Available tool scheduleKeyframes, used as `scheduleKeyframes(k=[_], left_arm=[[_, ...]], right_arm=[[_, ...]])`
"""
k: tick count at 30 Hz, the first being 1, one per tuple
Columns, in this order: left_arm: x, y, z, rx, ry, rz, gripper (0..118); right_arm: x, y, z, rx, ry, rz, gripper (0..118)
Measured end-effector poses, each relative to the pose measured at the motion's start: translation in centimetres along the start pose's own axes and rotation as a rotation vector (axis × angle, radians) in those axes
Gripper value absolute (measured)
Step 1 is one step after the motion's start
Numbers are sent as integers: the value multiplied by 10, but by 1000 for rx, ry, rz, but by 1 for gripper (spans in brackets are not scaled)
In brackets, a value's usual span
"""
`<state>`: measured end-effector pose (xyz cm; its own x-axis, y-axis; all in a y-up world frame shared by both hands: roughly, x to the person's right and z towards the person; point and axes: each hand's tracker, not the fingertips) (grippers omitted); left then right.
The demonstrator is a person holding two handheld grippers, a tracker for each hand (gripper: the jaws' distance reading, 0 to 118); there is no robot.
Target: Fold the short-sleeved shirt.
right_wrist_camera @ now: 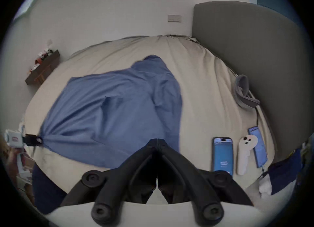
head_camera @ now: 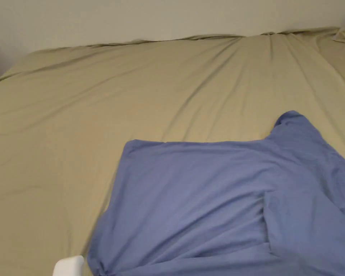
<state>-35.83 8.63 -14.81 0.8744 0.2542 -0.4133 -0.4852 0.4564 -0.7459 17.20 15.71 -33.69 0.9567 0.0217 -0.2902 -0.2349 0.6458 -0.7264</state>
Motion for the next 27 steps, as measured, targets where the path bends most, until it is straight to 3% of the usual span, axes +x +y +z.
scheduleKeyframes(k=[4,5,6,7,9,14,15,16,17,18,23,25,26,27], left_arm=[[15,4,17,20,2,-75,11],[12,6,19,18,-14,-48,11],[8,8,21,26,-41,1,11],[5,7,23,35,-64,41,11],[-3,8,26,48,-70,90,11],[-12,4,29,48,-72,123,11],[0,11,34,48,-77,129,11],[1,11,35,45,-88,141,11],[1,10,34,44,-89,145,11],[2,10,34,44,-88,148,11],[-27,16,25,40,-108,202,11],[-32,20,26,44,-125,235,11],[-32,22,27,45,-128,239,11],[-20,25,31,49,-132,246,11]], right_arm=[[27,-7,-9,-27,6,-57,2],[34,-8,-14,-62,54,-88,13],[41,-8,-21,-96,61,-97,74],[42,-11,-29,-140,40,-91,118],[44,-15,-20,-63,68,-70,113],[36,-32,-57,-182,43,-3,118],[35,-37,-64,-217,65,7,113],[35,-41,-70,-251,95,0,91],[35,-44,-74,-266,123,-22,37],[34,-50,-81,-274,129,-47,4],[46,-48,-76,-219,153,-243,4],[47,-41,-69,-201,154,-236,4],[28,-20,-47,-176,135,-188,4],[23,-13,-40,-155,138,-188,4]])
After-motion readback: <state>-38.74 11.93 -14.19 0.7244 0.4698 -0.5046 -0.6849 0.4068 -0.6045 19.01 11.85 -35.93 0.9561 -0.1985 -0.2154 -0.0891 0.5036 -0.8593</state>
